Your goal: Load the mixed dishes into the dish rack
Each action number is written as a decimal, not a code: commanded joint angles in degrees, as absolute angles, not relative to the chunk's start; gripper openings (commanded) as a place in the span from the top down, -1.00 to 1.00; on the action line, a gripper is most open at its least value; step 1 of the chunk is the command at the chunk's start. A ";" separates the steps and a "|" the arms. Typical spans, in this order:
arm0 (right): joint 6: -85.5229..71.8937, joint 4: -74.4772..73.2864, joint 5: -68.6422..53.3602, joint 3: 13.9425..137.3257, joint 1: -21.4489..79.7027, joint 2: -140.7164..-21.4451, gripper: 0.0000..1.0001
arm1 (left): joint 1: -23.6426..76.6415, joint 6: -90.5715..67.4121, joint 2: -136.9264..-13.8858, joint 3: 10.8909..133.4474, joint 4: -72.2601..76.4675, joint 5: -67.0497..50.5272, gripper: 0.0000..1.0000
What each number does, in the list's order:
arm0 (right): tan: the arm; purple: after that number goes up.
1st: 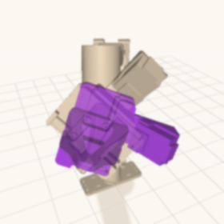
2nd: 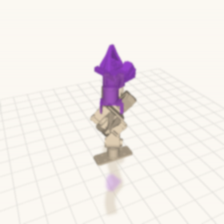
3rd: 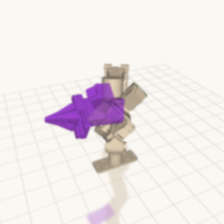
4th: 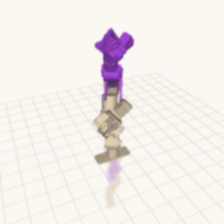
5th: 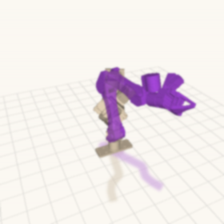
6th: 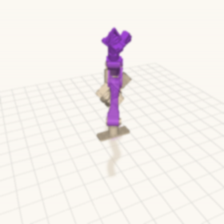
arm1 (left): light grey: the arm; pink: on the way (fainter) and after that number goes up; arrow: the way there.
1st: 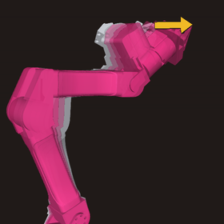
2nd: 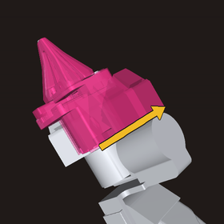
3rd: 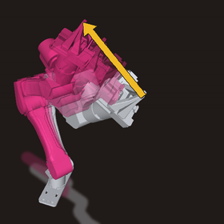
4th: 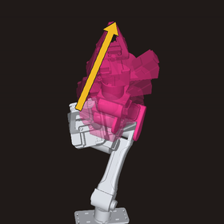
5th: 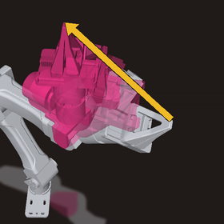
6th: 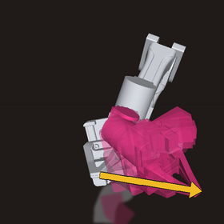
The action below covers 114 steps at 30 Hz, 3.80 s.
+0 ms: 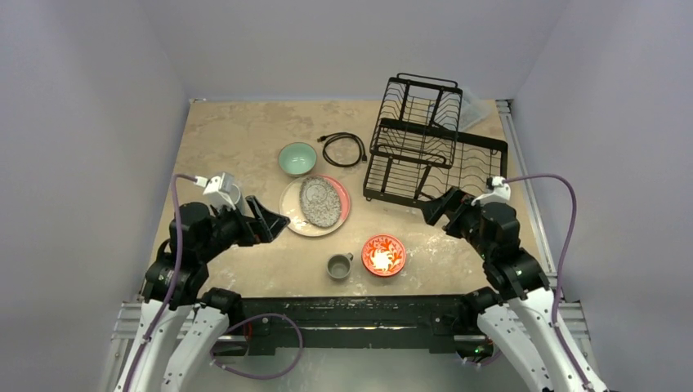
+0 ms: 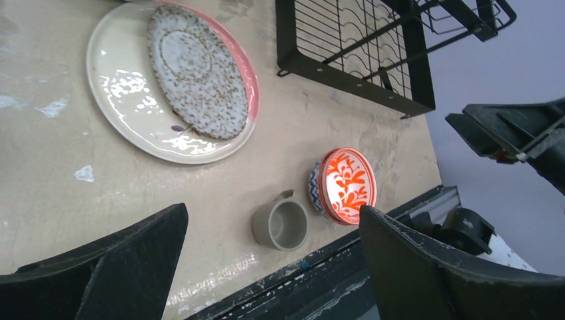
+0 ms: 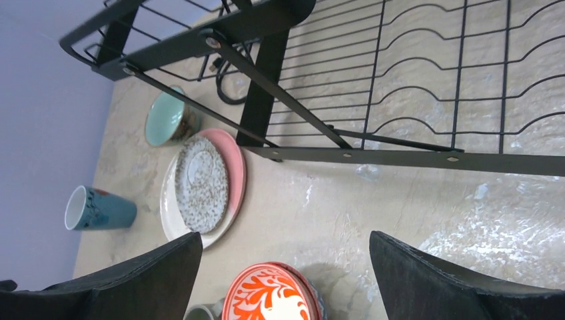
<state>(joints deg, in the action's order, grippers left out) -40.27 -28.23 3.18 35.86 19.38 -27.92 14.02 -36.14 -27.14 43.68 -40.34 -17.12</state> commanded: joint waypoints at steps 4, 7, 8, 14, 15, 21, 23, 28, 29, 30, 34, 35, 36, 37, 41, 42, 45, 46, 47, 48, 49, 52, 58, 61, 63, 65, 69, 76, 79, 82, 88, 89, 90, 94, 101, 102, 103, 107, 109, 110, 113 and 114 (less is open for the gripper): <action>-35.30 -11.45 -2.59 31.31 19.27 -30.96 -0.98 | 14.19 -36.06 -28.21 40.17 -32.75 -30.09 -1.00; -32.49 -6.57 -4.09 32.65 19.18 -38.48 -0.97 | 14.24 -36.70 -28.03 39.39 -31.42 -32.64 -1.00; -31.27 -5.04 -3.16 32.95 19.22 -41.26 -0.94 | 14.24 -36.71 -28.04 39.38 -31.38 -33.36 -1.00; -29.67 12.80 2.19 26.68 19.25 -42.03 -0.97 | 14.24 -35.66 -26.52 39.08 -33.02 -34.57 -1.00; -29.55 16.63 2.86 24.76 19.25 -41.41 -0.98 | 14.24 -35.66 -26.25 38.90 -33.24 -34.47 -1.00; -29.93 32.44 5.75 16.36 19.20 -40.56 -0.98 | 14.23 -35.60 -25.67 39.01 -33.82 -35.27 -1.00; -30.38 34.40 5.36 15.57 19.26 -40.94 -0.98 | 14.24 -35.53 -25.43 39.25 -34.11 -35.09 -1.00; -32.60 29.56 0.27 17.87 19.25 -42.01 -0.98 | 14.24 -33.90 -26.24 41.59 -39.72 -28.77 -1.00; -33.17 27.32 -1.26 18.34 19.33 -41.84 -0.98 | 14.24 -33.25 -27.07 42.41 -41.86 -26.56 -1.00; -33.79 25.27 -2.45 18.63 19.27 -41.35 -0.98 | 14.24 -32.64 -27.90 43.12 -43.62 -24.01 -1.00; -35.31 16.07 -4.18 18.83 19.33 -36.56 -0.98 | 14.16 -35.48 -31.91 46.93 -51.05 -7.44 -1.00; -35.64 13.82 -3.95 18.93 19.27 -34.98 -0.98 | 14.16 -37.22 -33.41 48.82 -53.26 -1.79 -1.00; -35.90 11.86 -3.84 19.12 19.31 -33.46 -0.98 | 14.15 -38.50 -35.38 50.33 -54.72 3.18 -1.00; -36.13 10.42 -4.04 19.34 19.28 -32.10 -0.98 | 14.15 -39.18 -37.44 51.50 -55.32 6.54 -1.00; -36.89 5.68 -4.92 20.46 19.28 -28.42 -0.98 | 12.79 -43.14 -48.10 57.78 -59.66 18.66 -1.00; -36.94 4.40 -4.78 20.97 19.32 -28.14 -0.98 | 11.37 -44.89 -50.19 59.31 -61.16 20.60 -1.00; -36.22 0.42 -3.68 22.17 19.31 -27.48 -0.98 | 0.93 -46.24 -53.13 58.73 -58.09 15.09 -1.00; -35.93 -0.53 -3.18 22.49 19.27 -27.22 -0.98 | -3.82 -46.62 -53.68 57.64 -55.88 11.04 -1.00; -35.65 -1.64 -2.88 22.65 19.32 -26.85 -0.98 | -7.46 -47.20 -54.70 56.81 -54.02 6.58 -1.00; -35.34 -2.41 -2.63 22.82 19.29 -26.44 -0.98 | -10.58 -47.91 -56.02 56.19 -52.44 2.85 -1.00; -35.14 -2.81 -2.52 22.86 19.25 -26.04 -0.97 | -12.52 -48.20 -57.84 56.06 -51.07 -0.40 -0.97; -34.91 -3.57 -2.41 22.85 19.26 -25.07 -0.98 | -14.19 -47.76 -64.81 58.31 -50.15 -3.63 -0.88; -34.60 -4.76 -2.50 23.09 19.22 -25.19 -0.98 | -15.14 -49.65 -71.44 58.02 -49.45 0.91 -0.74; -34.45 -5.23 -2.09 22.91 19.25 -24.82 -0.98 | -16.62 -51.30 -72.91 56.87 -48.98 1.80 -0.65; -34.35 -5.32 -1.89 22.70 19.24 -24.60 -0.98 | -17.54 -51.65 -73.74 56.00 -48.07 1.04 -0.57; -34.21 -5.40 -1.80 22.58 19.26 -24.51 -0.98 | -18.15 -51.21 -74.78 55.74 -47.04 -1.16 -0.42; -34.18 -5.71 -1.52 22.48 19.26 -24.74 -0.98 | -18.15 -50.67 -76.62 55.15 -46.90 -2.91 -0.28; -35.01 -6.27 -0.88 21.87 19.25 -24.36 -0.98 | -18.19 -51.37 -75.87 52.53 -46.05 -3.00 0.18; -35.22 -7.01 -0.68 22.04 19.26 -24.03 -0.98 | -18.19 -50.79 -76.29 52.22 -45.76 -4.36 0.63; -35.16 -8.30 -0.22 22.45 19.25 -23.49 -0.97 | -18.19 -49.46 -75.57 52.99 -46.28 -4.94 1.00; -34.55 -9.79 -0.15 23.23 19.27 -24.06 -0.98 | -13.26 -39.22 -63.71 54.36 -44.42 -5.08 1.00; -34.54 -9.76 -0.41 23.36 19.32 -24.45 -0.98 | -10.97 -37.04 -61.05 54.32 -43.72 -4.95 1.00; -34.54 -9.84 -0.71 23.52 19.32 -24.95 -0.98 | -8.13 -34.84 -58.32 54.05 -42.74 -5.16 1.00; -34.72 -10.82 -2.72 25.00 19.23 -27.23 -0.97 | 2.91 -28.90 -47.84 52.88 -36.69 -6.64 1.00; -36.35 -14.24 -9.94 29.96 19.32 -31.73 -0.98 | 14.37 -16.46 -40.08 55.57 -21.31 -4.34 1.00; -36.65 -14.48 -11.58 30.63 19.31 -32.45 -0.98 | 15.21 -13.97 -39.78 55.70 -18.52 -4.21 1.00; -37.13 -14.54 -12.96 31.26 19.32 -33.19 -0.98 | 16.13 -11.52 -39.39 55.89 -15.95 -3.87 1.00; -39.19 -13.46 -18.94 32.69 19.34 -35.33 -0.98 | 20.12 0.50 -38.05 54.15 -8.19 -1.02 1.00; -40.96 -11.85 -22.27 32.30 19.54 -35.90 -0.98 | 21.94 6.35 -36.59 48.98 -2.16 1.26 1.00; -42.06 -10.68 -23.45 31.93 19.92 -36.25 -0.97 | 22.59 8.07 -35.65 45.79 1.63 1.85 1.00; -46.21 -6.90 -24.78 30.92 23.23 -37.68 -0.98 | 23.92 10.74 -33.69 38.61 6.22 0.59 1.00; -47.81 -5.35 -24.41 30.70 25.10 -38.45 -0.97 | 24.75 11.65 -33.38 38.10 6.16 1.34 1.00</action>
